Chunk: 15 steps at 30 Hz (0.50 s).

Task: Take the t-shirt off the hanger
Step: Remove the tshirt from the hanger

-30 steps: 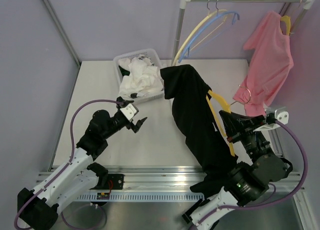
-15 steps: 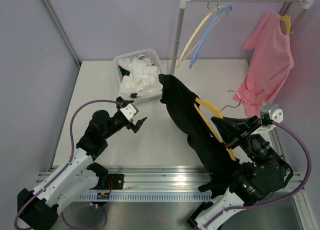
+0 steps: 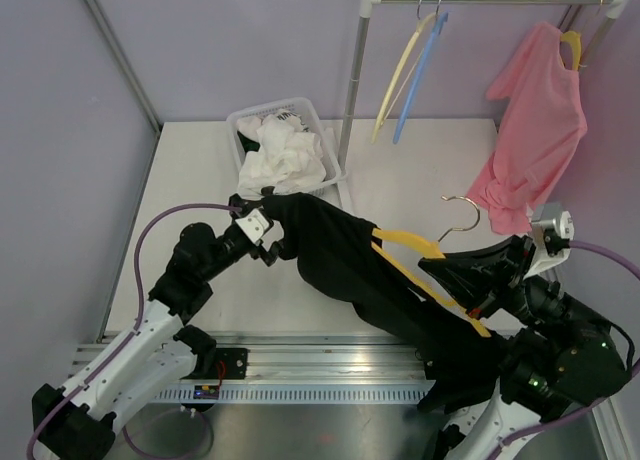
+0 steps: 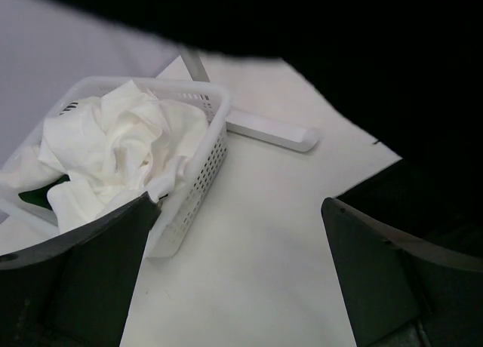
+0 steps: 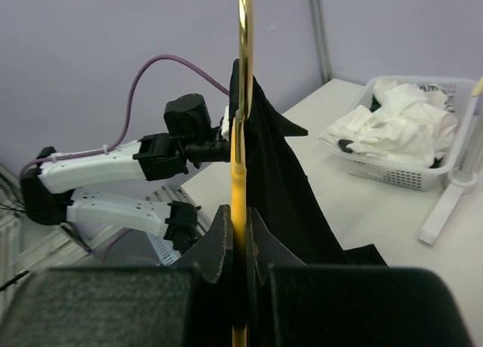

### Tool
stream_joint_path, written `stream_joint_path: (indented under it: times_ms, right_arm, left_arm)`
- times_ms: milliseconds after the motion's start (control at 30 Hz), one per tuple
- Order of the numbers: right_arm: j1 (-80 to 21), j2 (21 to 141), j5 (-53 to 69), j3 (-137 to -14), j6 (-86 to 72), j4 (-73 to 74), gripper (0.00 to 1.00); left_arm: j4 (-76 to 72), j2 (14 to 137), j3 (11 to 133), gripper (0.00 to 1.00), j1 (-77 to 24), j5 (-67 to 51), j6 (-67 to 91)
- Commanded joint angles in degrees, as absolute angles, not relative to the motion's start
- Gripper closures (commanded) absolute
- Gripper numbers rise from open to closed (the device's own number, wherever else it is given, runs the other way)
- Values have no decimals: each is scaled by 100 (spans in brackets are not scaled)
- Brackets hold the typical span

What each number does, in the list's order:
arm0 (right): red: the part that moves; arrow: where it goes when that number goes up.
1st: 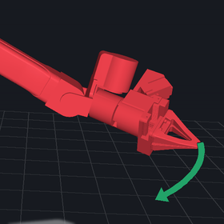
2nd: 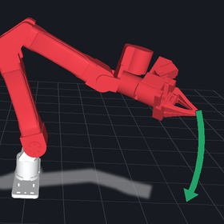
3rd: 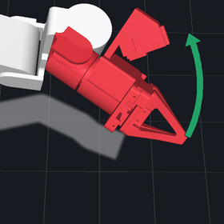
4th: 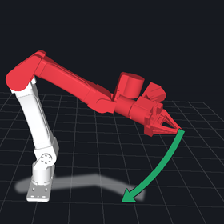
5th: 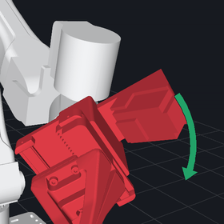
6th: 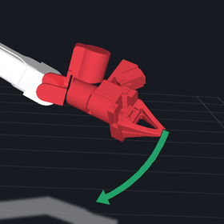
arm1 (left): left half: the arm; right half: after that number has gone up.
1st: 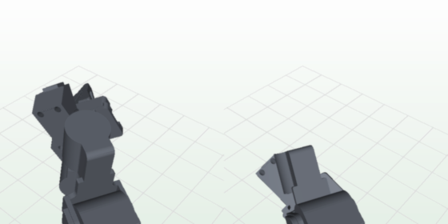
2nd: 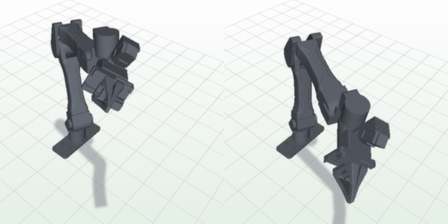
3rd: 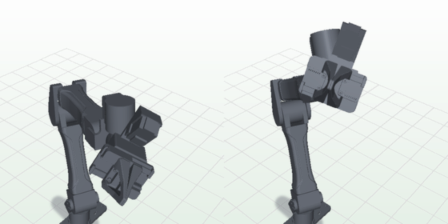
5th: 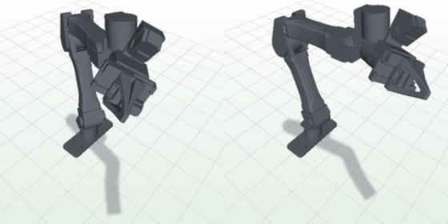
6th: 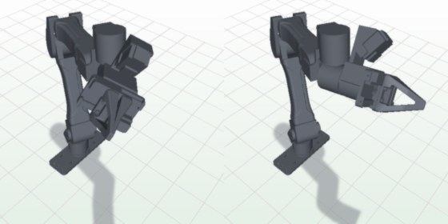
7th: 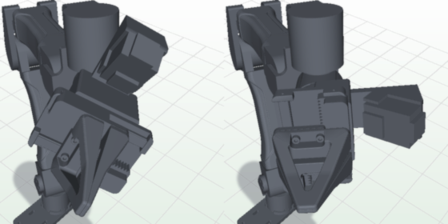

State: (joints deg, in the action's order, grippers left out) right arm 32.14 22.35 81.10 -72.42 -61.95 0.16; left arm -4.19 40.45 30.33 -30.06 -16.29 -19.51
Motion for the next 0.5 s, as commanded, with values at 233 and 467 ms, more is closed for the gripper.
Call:
stream_joint_path:
  times_ms: [233, 467]
  right_arm:
    - [1328, 3970, 7149, -8699, -4696, 2896, 100]
    - [1248, 5448, 4574, -10535, -2754, 5876, 100]
  left_arm:
    - [-712, 3648, 2900, 1, -3032, -1661, -1960]
    - [-712, 3683, 2918, 1, -3032, -1582, -1960]
